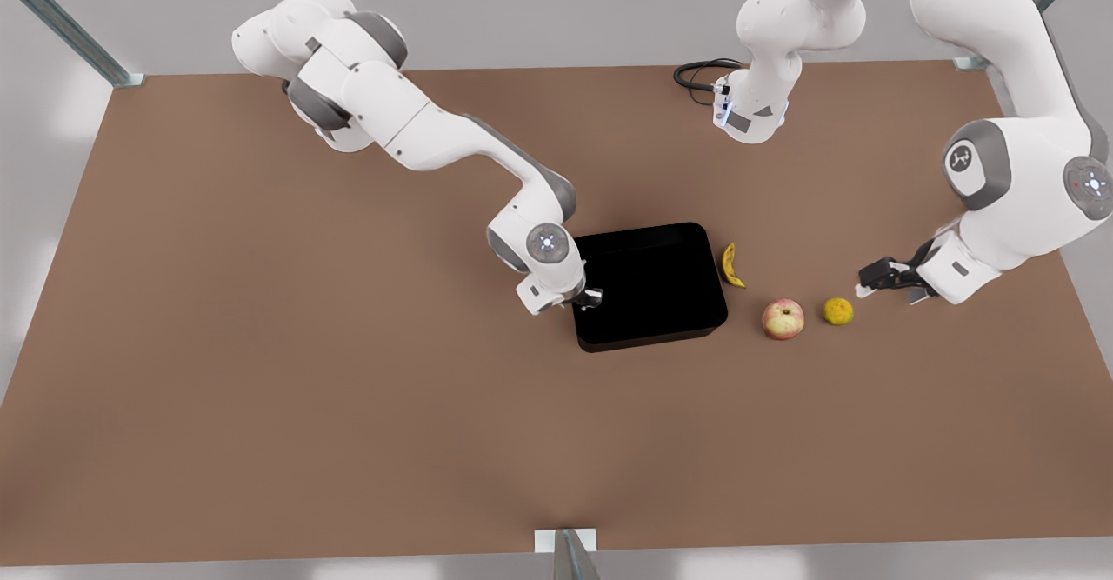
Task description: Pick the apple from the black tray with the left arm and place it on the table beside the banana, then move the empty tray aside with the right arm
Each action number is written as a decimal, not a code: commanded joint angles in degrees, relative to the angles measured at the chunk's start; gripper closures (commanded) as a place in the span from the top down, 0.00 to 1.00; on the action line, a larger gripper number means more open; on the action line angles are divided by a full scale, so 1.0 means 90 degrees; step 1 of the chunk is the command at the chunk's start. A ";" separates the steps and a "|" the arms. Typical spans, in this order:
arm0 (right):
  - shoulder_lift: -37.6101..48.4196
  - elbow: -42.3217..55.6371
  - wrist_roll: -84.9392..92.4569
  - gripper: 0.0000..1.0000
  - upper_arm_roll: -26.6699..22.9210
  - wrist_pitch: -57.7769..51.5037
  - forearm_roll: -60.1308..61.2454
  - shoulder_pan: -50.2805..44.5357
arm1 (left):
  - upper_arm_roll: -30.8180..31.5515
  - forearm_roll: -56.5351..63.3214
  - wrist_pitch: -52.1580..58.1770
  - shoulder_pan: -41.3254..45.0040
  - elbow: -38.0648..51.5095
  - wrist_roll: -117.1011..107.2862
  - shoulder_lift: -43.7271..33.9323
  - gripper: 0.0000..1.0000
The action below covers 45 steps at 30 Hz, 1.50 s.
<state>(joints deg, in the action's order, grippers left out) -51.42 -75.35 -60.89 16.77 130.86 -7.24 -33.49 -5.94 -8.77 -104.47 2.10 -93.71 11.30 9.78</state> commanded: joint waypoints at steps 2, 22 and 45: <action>-0.0019 0.0004 0.0916 0.35 0.0001 0.0118 0.0004 -0.0009 | 0.0143 0.0242 0.0182 0.0187 0.0168 -0.0845 0.0065 1.00; 0.2861 0.0062 0.6648 0.14 -0.0037 -0.5672 0.0668 0.2236 | 0.0143 0.0252 0.0387 0.0314 0.0265 -0.1265 0.0163 1.00; 0.1817 0.0189 1.1561 0.34 -0.2411 -0.4852 0.0639 0.3985 | 0.0162 0.0418 0.1032 0.0744 0.0910 -0.1265 0.0280 1.00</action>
<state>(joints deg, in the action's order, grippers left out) -35.00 -73.68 16.51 -4.83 84.36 -1.34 2.38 -4.47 -4.46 -93.30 8.86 -85.83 0.91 12.05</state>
